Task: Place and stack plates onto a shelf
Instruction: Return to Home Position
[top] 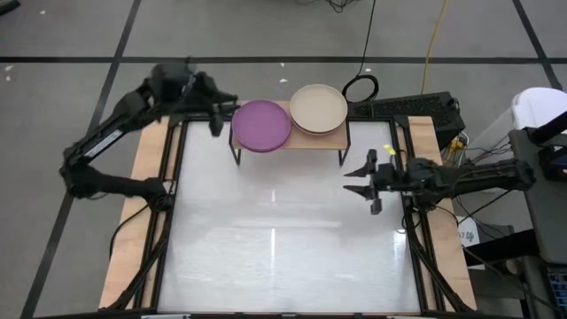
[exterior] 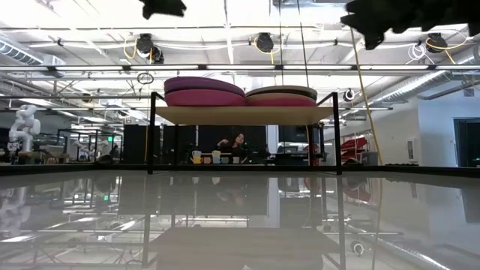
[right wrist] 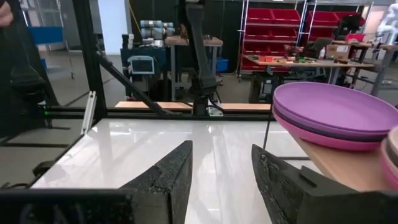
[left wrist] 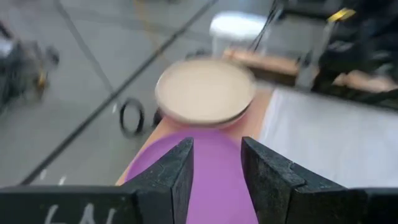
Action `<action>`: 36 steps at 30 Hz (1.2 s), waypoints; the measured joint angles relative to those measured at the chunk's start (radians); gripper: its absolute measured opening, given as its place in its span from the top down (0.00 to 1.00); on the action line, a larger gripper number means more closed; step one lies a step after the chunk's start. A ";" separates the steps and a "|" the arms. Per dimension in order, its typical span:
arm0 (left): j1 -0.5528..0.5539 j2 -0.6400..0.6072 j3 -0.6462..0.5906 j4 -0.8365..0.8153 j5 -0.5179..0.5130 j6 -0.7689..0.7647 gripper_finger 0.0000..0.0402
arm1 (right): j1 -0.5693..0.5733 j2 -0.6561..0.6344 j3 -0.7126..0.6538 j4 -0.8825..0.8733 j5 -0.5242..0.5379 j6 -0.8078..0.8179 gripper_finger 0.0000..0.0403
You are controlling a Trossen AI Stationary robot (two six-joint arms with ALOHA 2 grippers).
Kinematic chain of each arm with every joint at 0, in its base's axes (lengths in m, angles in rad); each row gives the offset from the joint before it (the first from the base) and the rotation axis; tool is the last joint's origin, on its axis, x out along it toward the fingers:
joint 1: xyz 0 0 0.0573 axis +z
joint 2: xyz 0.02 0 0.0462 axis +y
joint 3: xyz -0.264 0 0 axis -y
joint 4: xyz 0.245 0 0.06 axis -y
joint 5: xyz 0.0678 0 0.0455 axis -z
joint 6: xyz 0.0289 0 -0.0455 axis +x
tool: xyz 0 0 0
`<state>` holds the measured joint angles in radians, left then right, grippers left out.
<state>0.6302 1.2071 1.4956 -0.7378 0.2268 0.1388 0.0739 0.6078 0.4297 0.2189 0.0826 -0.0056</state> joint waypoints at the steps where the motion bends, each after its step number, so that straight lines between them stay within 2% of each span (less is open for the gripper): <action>1: -0.015 -0.040 -0.044 0.048 0.000 -0.012 0.66 | 0.000 -0.031 0.000 -0.034 0.000 0.008 0.64; 10: -0.158 -0.436 -0.555 0.512 0.001 -0.156 0.66 | 0.000 -0.187 0.000 -0.185 0.000 0.019 0.64; 16: -0.250 -0.644 -0.812 0.680 -0.004 -0.225 0.66 | 0.000 -0.229 0.000 -0.246 0.001 -0.011 0.64; 22: -0.307 -0.811 -0.971 0.723 -0.093 -0.226 0.66 | 0.000 -0.309 0.000 -0.262 0.003 -0.034 0.64; 26: -0.321 -0.894 -1.066 0.760 -0.100 -0.216 0.66 | 0.000 -0.358 -0.018 -0.253 0.002 -0.048 0.64; 31: -0.335 -0.967 -1.161 0.823 -0.098 -0.220 0.66 | 0.000 -0.414 -0.102 -0.240 0.005 -0.067 0.64; 36: -0.350 -1.011 -1.234 0.851 -0.097 -0.231 0.66 | 0.000 -0.476 -0.173 -0.236 0.097 -0.075 0.64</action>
<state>0.2799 0.1961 0.2620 0.1134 0.1295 -0.0925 0.0738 0.1317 0.2563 -0.0166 0.1797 -0.0802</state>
